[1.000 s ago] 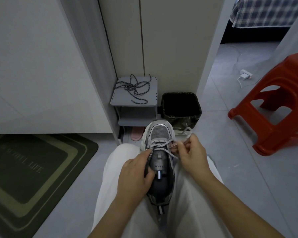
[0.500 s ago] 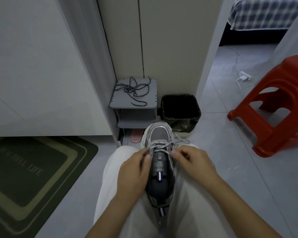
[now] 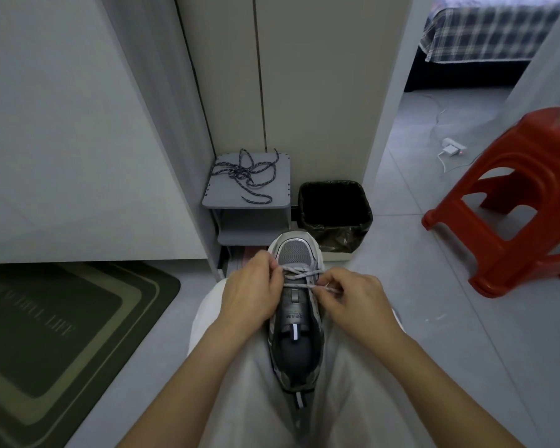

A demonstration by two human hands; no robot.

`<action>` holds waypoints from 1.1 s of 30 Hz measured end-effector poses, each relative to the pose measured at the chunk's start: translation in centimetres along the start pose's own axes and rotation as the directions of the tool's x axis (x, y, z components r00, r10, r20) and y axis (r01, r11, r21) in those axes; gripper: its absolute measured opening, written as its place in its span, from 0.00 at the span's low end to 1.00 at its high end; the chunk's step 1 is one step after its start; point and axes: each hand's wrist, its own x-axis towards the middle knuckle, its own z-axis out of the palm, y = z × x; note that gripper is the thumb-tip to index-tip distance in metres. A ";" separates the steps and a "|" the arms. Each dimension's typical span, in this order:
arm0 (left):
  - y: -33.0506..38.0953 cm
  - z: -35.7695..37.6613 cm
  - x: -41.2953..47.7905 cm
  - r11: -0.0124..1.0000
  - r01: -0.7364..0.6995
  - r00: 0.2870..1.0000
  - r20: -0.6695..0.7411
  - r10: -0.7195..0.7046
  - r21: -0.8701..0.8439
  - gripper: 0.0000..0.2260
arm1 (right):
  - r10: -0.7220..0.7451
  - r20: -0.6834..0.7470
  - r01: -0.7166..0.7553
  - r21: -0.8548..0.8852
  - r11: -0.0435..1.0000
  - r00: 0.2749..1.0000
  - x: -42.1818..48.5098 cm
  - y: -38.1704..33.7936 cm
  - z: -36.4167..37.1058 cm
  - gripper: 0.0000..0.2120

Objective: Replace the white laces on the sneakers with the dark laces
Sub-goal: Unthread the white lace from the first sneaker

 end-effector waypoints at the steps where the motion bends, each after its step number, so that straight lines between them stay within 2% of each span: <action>1: 0.1 -0.2 0.3 1.000 -0.011 1.000 0.012 0.011 0.004 0.06 | -0.011 0.008 0.011 -0.006 1.000 1.000 0.2 -0.1 0.0 0.08; 6: 0.0 -1.3 2.1 0.997 -0.074 0.987 0.146 0.069 0.025 0.05 | -0.107 0.027 0.108 -0.035 0.994 0.994 1.2 -1.8 0.7 0.05; 10: -1.3 -0.6 1.1 0.992 0.002 0.987 0.158 0.019 -0.129 0.07 | -0.092 0.028 0.094 -0.090 0.992 0.995 0.9 -1.8 1.2 0.05; 12: -1.7 0.2 -0.2 0.990 0.041 0.990 0.137 -0.022 -0.136 0.10 | -0.059 0.020 0.060 -0.084 0.995 0.998 0.7 -1.6 1.0 0.07; 15: -1.7 1.1 -1.5 0.996 0.021 1.000 0.001 -0.021 -0.088 0.11 | -0.044 0.026 0.045 -0.070 0.996 0.999 0.3 -1.5 0.8 0.08; 17: -1.8 1.0 -1.4 0.998 0.017 0.999 -0.038 -0.020 -0.063 0.11 | -0.026 0.029 0.028 -0.065 0.998 0.999 0.1 -1.7 0.7 0.10; 21: -2.7 -1.4 0.4 0.995 -0.043 0.990 -0.129 0.054 0.092 0.09 | -0.015 0.011 0.016 -0.071 0.997 1.000 -0.3 -1.1 0.4 0.14; 24: -2.1 -1.9 0.9 0.995 -0.040 0.991 -0.123 0.051 0.093 0.09 | -0.004 0.019 0.005 -0.060 0.998 1.000 -0.3 -0.6 0.1 0.13; 27: -1.9 -0.6 0.4 0.995 0.089 0.996 0.005 -0.089 -0.041 0.11 | 0.014 0.009 -0.014 -0.033 0.999 1.000 -0.3 -0.6 0.3 0.09; 29: -2.2 0.2 -0.3 0.991 0.132 0.989 0.074 -0.130 -0.032 0.13 | 0.013 0.014 -0.013 -0.023 1.000 1.000 -0.4 -0.8 0.5 0.08; 33: -1.4 1.0 -1.2 0.996 0.072 0.996 -0.057 -0.070 0.043 0.13 | -0.001 0.010 0.001 -0.017 1.000 1.000 -0.4 -1.1 0.6 0.06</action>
